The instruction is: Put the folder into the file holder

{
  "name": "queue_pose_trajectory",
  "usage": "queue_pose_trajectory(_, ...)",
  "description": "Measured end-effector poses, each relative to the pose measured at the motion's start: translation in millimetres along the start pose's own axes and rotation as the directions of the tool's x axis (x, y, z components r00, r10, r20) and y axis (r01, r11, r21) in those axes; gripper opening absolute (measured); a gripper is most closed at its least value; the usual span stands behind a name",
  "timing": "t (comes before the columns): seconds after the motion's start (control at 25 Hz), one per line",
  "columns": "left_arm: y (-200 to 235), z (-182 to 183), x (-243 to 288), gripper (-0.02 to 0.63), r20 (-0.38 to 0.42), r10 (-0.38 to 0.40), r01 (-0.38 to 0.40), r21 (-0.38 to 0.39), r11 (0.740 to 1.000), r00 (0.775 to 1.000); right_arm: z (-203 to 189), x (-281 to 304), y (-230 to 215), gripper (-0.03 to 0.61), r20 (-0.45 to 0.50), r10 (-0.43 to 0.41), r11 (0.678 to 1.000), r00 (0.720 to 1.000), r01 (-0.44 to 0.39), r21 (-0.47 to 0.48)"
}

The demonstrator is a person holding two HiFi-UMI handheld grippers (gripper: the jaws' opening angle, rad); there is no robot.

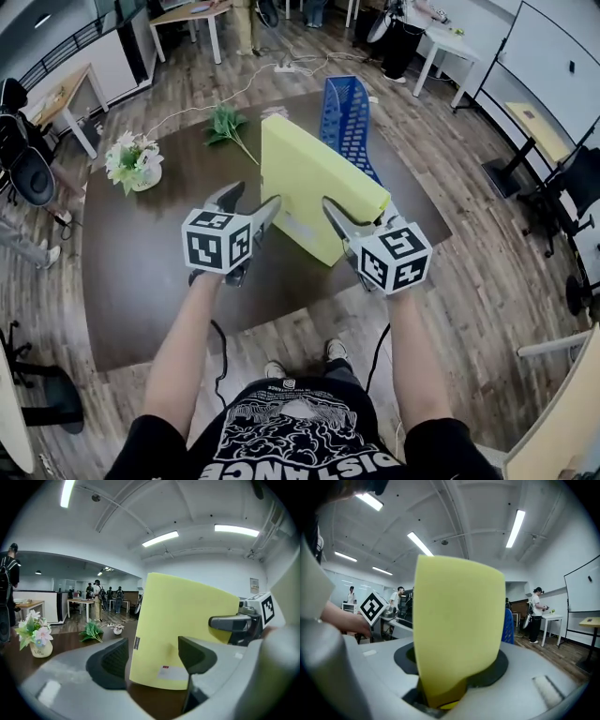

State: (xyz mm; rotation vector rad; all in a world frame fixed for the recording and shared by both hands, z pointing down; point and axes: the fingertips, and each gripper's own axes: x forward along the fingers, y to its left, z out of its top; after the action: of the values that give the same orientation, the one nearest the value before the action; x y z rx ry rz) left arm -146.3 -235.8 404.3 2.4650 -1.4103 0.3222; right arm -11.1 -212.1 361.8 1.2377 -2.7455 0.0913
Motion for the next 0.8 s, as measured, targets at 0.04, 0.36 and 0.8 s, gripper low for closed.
queue_pose_trajectory(0.04, -3.7, 1.1, 2.1, 0.345, 0.000, -0.013, 0.013, 0.005, 1.000, 1.000, 3.8, -6.4, -3.0, 0.213, 0.021, -0.024, 1.000, 0.999, 0.024, 0.012)
queue_pose_trajectory(0.36, -38.9, 12.8, 15.8, 0.345, 0.002, -0.115, 0.115, 0.049, 0.992, 0.993, 33.8, -63.8, -23.2, 0.212, 0.163, -0.220, 0.975, 0.962, 0.210, 0.077)
queue_pose_trajectory(0.8, -71.8, 28.8, 23.1, 0.345, 0.023, -0.201, 0.199, 0.078, 0.977, 0.979, 66.6, -130.2, -36.9, 0.210, 0.303, -0.396, 0.917, 0.867, 0.359, 0.171)
